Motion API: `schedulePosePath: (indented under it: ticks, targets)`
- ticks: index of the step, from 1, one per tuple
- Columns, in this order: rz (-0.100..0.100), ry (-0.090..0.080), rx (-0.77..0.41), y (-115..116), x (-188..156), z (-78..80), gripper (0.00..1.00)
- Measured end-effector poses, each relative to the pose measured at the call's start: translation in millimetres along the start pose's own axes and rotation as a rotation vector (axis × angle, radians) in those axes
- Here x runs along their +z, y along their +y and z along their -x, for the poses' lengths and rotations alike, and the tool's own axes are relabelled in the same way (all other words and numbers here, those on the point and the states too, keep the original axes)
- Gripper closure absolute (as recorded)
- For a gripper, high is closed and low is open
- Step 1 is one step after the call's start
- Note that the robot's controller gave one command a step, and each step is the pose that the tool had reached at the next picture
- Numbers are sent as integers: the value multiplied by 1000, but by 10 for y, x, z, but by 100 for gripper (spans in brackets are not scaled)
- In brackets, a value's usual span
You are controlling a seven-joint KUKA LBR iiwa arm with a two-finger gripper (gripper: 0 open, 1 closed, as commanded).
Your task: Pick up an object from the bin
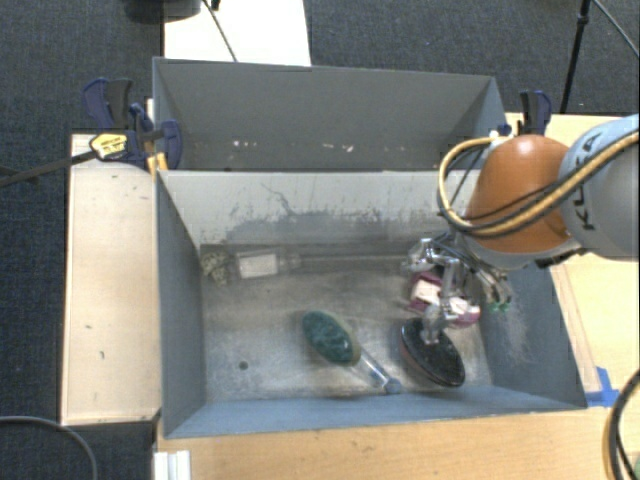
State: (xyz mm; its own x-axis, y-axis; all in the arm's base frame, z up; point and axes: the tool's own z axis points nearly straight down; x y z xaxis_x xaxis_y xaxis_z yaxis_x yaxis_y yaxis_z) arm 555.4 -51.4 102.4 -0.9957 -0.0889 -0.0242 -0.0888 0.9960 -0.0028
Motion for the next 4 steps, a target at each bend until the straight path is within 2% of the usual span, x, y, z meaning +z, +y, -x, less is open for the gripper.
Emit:
schedulePosePath:
  ticks: [1,2,3,4]
  targets:
    - [2,8,175,-41,-52,-569,0]
    - [4,15,-233,91,-126,-705,0]
    - [9,17,-596,-25,292,-487,0]
    - [6,25,153,-459,293,-741,0]
